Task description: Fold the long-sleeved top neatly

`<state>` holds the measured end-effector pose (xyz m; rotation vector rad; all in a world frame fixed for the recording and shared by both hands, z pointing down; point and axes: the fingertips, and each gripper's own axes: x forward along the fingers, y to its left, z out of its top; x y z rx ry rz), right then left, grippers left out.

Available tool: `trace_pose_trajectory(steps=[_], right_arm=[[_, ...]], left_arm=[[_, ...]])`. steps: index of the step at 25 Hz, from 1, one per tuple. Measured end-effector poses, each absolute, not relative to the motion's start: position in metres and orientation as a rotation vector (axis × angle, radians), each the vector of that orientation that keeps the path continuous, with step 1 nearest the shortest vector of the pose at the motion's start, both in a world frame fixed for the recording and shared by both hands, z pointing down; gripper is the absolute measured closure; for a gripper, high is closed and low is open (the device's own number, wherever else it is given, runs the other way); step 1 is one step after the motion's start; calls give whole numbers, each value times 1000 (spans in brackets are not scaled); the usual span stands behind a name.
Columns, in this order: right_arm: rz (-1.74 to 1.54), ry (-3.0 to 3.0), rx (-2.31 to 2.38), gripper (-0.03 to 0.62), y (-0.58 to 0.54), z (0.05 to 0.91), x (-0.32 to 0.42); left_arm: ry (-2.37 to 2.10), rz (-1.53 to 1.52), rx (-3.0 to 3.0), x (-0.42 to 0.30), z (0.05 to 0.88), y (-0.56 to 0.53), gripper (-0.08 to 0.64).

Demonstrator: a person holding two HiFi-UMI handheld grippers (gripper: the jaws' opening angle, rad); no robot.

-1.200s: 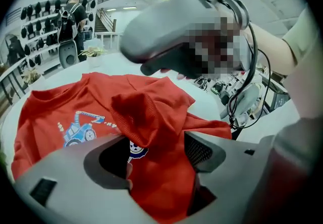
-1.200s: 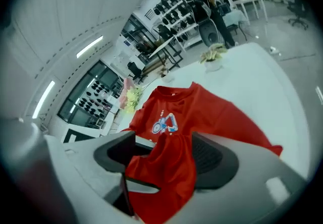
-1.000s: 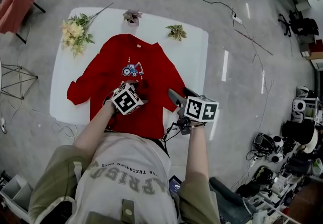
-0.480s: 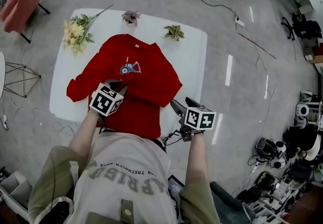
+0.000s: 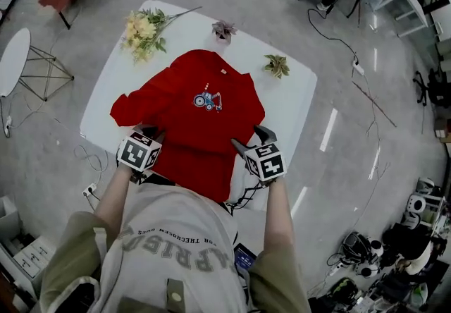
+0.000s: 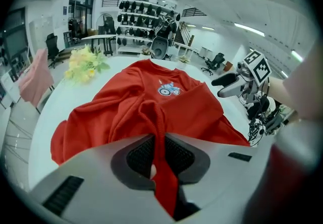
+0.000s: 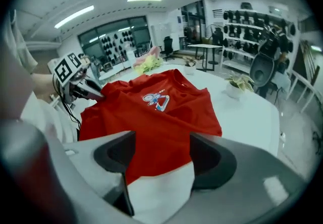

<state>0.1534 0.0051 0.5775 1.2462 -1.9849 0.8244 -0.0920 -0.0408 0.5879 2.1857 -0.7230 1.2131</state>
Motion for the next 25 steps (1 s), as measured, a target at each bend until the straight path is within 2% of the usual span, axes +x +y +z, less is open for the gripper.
trace_pose_trajectory(steps=[8,9,11,13,16,19,23,25], right_arm=[[743,-1935,994,255,-23,612,144],[738,-1930,972,255,-24,615,143],[732,-1926,939,255,-26,619,142],[736,-1928,916,255,-27,621,142],[738,-1925,888,255,-28,624,146],[738,-1909,884,255,-31,627,152],[715,-1888,895,254,-34,628,162],[716,-1892,898,253,-36,629,165]], left_arm=[[-784,1268,2092,-123,602,-24,490],[-776,1293,2094,-127,602,-21,450],[-751,1358,2134,-134,595,-18,313],[-726,1411,2227,-131,580,-19,266],[-629,1435,2395,-101,562,-20,252],[-447,1522,2389,-74,584,-5,232],[-352,1736,2306,-80,625,14,221],[-365,1739,2314,-82,629,17,215]])
